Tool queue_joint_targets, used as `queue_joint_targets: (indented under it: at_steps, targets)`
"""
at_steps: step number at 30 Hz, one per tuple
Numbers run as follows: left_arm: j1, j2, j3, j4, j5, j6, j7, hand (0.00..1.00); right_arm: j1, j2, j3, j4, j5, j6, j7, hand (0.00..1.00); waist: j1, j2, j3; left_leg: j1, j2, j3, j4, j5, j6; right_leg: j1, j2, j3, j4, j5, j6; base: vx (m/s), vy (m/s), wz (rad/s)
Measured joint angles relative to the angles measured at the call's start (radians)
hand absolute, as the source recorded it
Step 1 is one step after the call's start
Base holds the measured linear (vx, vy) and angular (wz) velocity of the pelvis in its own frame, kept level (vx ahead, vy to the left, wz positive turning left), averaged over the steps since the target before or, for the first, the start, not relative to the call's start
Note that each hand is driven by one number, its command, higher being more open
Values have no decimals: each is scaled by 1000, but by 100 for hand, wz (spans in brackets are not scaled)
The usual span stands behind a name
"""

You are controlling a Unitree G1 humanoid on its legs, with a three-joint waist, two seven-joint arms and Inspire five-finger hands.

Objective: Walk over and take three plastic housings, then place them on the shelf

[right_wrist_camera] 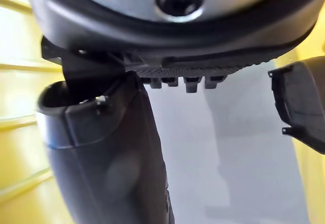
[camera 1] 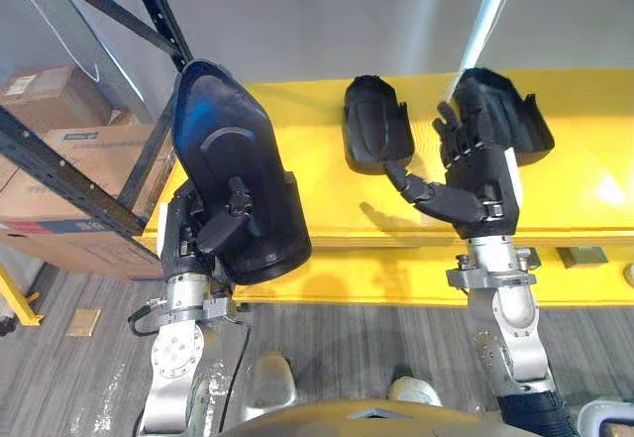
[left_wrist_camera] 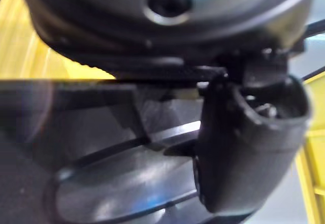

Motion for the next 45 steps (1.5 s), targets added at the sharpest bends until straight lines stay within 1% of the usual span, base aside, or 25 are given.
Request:
queue_joint_targets:
  at_steps: [1,2,3,4,5,6,7,8,9,10,11,12,13,15,17,20,23,25,27,31,34,35,39,43,45]
  targets:
    - [3,-1,0,0,0,-1,-4,0,-2,-1,-6,2,0,0,0,100,0,3,-2,13,2,-12,-30,25,-15,-10,-15,11,6,6,18,152,461,-36]
    - [11,-2,0,0,1,-2,-12,0,-1,-1,-15,4,-1,0,-3,100,-4,13,-7,47,8,-8,-77,68,-25,-16,-44,28,9,14,60,110,489,-40]
    - [23,-10,-1,0,1,-3,-34,0,12,0,-21,2,-1,-1,-15,100,-5,38,-23,90,2,19,-126,72,-80,-16,-59,46,6,24,99,129,607,-31]
    - [22,-10,1,0,1,-4,-45,0,19,4,-21,2,-1,-1,-25,100,-9,46,-30,113,-11,32,-152,32,-133,-14,-74,53,3,29,109,78,536,-18]
    - [13,13,14,0,2,-5,-60,0,38,68,-10,14,-9,3,-49,100,-8,-21,-22,127,-76,59,-170,31,-115,-19,-138,70,-5,39,107,30,389,-5]
    - [13,24,20,0,6,-6,-65,0,56,95,4,14,-14,2,-59,100,-1,-39,-23,126,-93,64,-173,25,-105,-23,-147,66,-5,51,101,1,375,-13]
    - [26,36,41,4,21,-5,-69,0,89,136,45,14,-14,3,-76,100,11,-59,-28,124,-103,81,-169,16,-89,-34,-154,42,-6,104,94,-18,251,-22]
    - [42,36,62,4,30,-5,-76,0,103,154,76,13,-14,2,-79,100,14,-62,-31,132,-101,97,-178,7,-72,-41,-148,-1,-5,157,82,-16,225,-25]
    - [46,37,74,4,29,-5,-85,0,103,156,84,13,-33,2,-79,100,15,-52,-27,138,-100,106,-192,2,-59,-43,-140,-16,2,156,81,-9,157,-21]
    - [47,39,86,3,30,-5,-101,0,101,153,85,10,-81,2,-83,100,14,-44,-33,153,-92,115,-227,10,-53,-56,-102,-21,63,72,82,13,89,-8]
    - [46,40,83,0,32,-5,-108,0,97,148,84,2,-101,1,-88,100,6,-38,-40,160,-88,113,-248,15,-58,-57,-62,-16,88,7,77,41,64,2]
    - [34,40,76,0,28,-2,-114,0,96,145,76,-25,-115,-4,-92,100,-3,-32,-57,150,-89,101,-260,30,-55,-48,-21,-9,59,-40,67,61,29,13]
    - [20,42,68,0,29,2,-114,0,95,146,68,-34,-114,-11,-92,100,-7,-34,-61,149,-89,93,-260,40,-63,-41,-13,2,45,-37,70,73,9,23]
    - [-15,41,33,-1,29,2,-114,0,83,142,41,-40,-109,-28,-89,100,-19,-15,-66,137,-86,75,-268,55,-68,-39,-6,-16,33,-32,68,71,-24,27]
    - [-49,41,-12,-8,30,14,-114,0,56,113,6,-40,-110,-28,-93,100,-26,9,-75,132,-79,67,-281,62,-74,-38,4,-20,24,-30,66,48,-32,17]
    - [-105,41,-63,-9,36,35,-116,0,36,59,-27,-53,-113,-28,-96,100,-31,21,-83,140,-75,63,-325,86,-78,-34,13,-28,12,-30,66,22,-21,9]
    - [-120,42,-70,-12,38,39,-111,0,25,43,-35,-62,-108,-28,-71,100,-31,21,-83,164,-72,72,-354,98,-80,-34,17,-20,12,-31,66,9,1,-7]
    - [-142,46,-66,-17,37,60,-78,0,15,42,-19,-68,-76,-27,-45,100,-29,21,-83,174,-73,79,-363,101,-80,-32,17,-14,12,-31,66,-10,8,-8]
    - [-173,52,-56,-27,33,106,-41,0,10,43,8,-72,-51,-25,-19,100,-28,21,-83,180,-73,79,-376,110,-79,-31,17,-15,12,-31,65,0,0,0]
    - [-208,52,-29,-19,32,169,2,0,9,51,59,-72,-47,2,-2,100,-28,22,-83,193,-73,81,-395,122,-79,-24,19,-16,12,-33,62,0,0,0]
    - [-274,57,-21,45,26,198,34,0,-17,50,90,-67,-44,26,22,100,-28,22,-83,200,-73,81,-411,135,-78,-27,20,-16,12,-33,62,-8,1,1]
    - [-310,67,-20,86,8,199,40,0,-43,47,103,-62,-29,40,44,100,-29,22,-83,202,-73,83,-418,141,-78,-30,20,-14,13,-33,62,-36,-1,-4]
    - [-435,100,-22,194,-53,201,46,0,-142,33,153,-47,0,43,137,100,-33,22,-83,184,-74,84,-429,155,-77,-57,22,-13,14,-26,58,-26,0,-2]
    - [-521,107,-25,234,-58,217,43,0,-208,26,203,-30,-1,43,174,100,-36,28,-75,172,-74,72,-432,165,-76,-64,23,-18,16,-25,57,-4,-4,7]
    - [-574,137,-25,280,-57,224,47,0,-251,22,219,-16,-1,55,181,100,-39,38,-60,169,-73,71,-433,168,-76,-68,23,-18,19,-25,56,0,0,0]
